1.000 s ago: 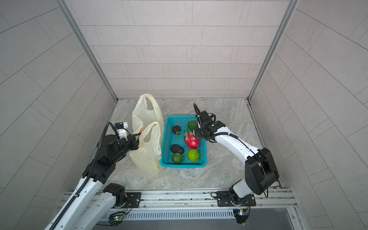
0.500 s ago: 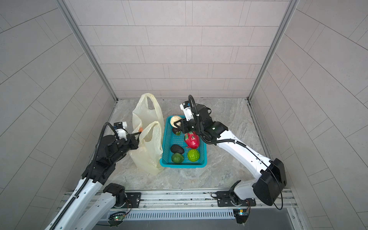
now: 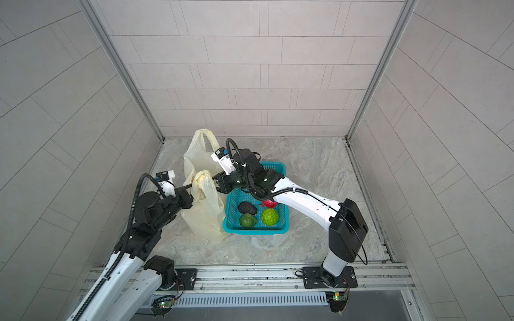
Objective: Place the fruits into the plastic bag
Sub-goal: Place the fruit in the plastic bag.
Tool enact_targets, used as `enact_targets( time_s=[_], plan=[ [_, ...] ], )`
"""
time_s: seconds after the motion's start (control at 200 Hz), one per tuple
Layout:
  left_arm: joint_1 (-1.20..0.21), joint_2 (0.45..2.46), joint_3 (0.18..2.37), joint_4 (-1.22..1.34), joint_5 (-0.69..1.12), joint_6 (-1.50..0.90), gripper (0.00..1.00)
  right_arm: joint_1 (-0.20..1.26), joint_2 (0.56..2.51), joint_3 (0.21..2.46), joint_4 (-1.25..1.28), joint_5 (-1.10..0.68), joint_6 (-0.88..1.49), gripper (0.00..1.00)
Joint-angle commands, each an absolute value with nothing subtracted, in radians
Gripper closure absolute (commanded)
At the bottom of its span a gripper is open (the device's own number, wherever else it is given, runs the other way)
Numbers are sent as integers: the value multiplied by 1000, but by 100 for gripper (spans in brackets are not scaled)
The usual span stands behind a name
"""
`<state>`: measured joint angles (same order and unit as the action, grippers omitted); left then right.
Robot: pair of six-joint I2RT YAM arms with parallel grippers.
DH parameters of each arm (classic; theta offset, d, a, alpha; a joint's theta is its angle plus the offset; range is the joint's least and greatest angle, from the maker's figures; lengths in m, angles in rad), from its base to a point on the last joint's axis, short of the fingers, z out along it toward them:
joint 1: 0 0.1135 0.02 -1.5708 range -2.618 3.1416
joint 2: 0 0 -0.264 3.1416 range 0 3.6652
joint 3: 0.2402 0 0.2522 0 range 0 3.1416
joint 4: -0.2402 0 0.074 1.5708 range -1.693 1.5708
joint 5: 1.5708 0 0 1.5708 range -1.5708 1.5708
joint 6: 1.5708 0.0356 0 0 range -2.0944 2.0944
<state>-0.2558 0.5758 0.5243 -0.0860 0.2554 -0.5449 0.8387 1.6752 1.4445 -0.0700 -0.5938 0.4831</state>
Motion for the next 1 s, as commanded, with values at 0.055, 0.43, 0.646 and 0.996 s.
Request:
enact_targets(
  time_s=[0.055,0.43,0.646,0.996],
  plan=[
    [-261,562,515,-64,254,-534,100,857,1774,1495,-81,-520,516,86],
    [-261,500,515,-161,44,-483,100,857,1858,1509,-323,-186,468,86],
    [-260,479,508,-207,-51,-474,100,851,1857,1519,-441,2,442,85],
    [-258,500,498,-181,27,-438,100,853,1852,1550,-417,-129,436,46]
  ],
)
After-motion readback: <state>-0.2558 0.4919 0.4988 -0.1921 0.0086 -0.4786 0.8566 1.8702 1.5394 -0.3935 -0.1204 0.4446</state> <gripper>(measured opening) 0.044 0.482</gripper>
